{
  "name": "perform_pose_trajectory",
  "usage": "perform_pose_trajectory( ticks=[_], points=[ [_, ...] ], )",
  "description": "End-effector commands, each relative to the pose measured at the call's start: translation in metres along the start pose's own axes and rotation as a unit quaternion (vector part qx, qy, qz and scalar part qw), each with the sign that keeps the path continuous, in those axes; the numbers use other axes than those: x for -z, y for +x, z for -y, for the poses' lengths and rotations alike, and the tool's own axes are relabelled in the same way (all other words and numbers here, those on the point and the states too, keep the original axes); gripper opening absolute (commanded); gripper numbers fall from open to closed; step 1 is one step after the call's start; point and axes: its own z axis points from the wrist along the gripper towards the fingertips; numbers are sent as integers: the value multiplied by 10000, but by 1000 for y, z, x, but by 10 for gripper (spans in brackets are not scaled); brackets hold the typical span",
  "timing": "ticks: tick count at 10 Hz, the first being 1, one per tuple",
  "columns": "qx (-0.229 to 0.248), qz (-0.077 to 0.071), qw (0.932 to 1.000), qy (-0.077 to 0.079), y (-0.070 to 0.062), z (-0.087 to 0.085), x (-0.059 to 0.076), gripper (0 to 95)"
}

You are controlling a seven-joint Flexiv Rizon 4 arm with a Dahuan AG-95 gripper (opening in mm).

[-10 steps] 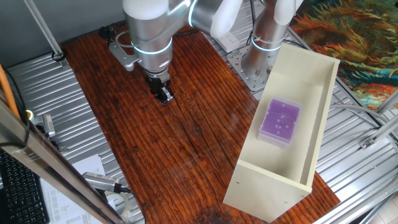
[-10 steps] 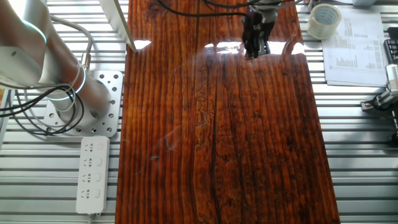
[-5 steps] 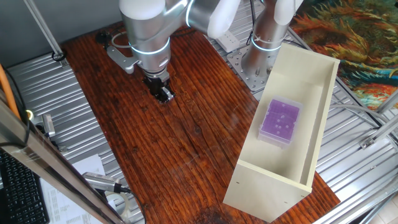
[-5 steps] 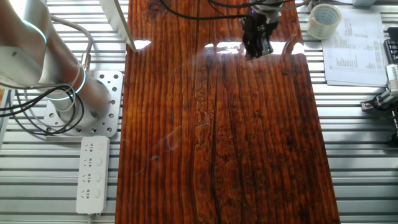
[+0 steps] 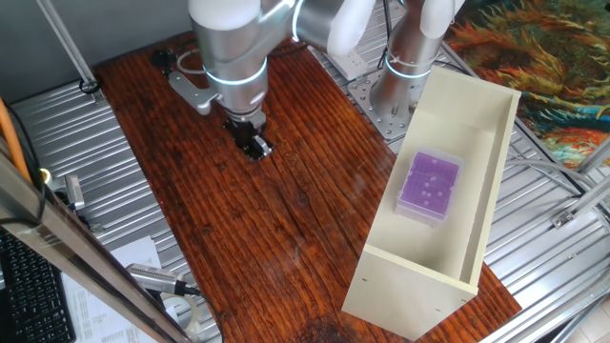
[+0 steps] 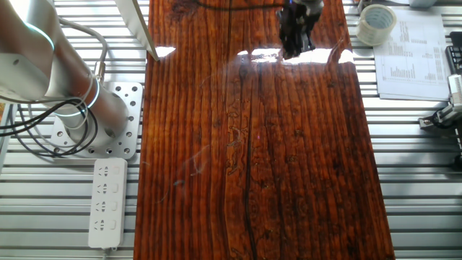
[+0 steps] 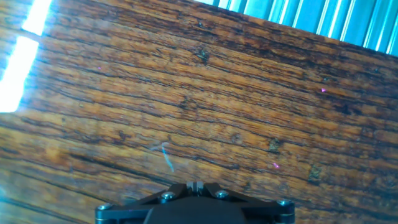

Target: Take the object down from the shelf

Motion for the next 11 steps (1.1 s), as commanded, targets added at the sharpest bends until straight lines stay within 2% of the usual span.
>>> perform_pose_trajectory(
  ticks=[1, 2, 3, 4, 7, 11],
  points=[
    [-54, 28, 10000, 32, -1, -8, 0, 0],
    [53, 64, 9999, 63, -1, -8, 0, 0],
    [301, 39, 9995, 64, -1, -8, 0, 0],
    [381, 7, 9993, 50, -1, -8, 0, 0],
    [500, 41, 9987, -17, -1, -8, 0, 0],
    [389, -18, 9992, 7, -1, -26, 6, 0]
  ],
)
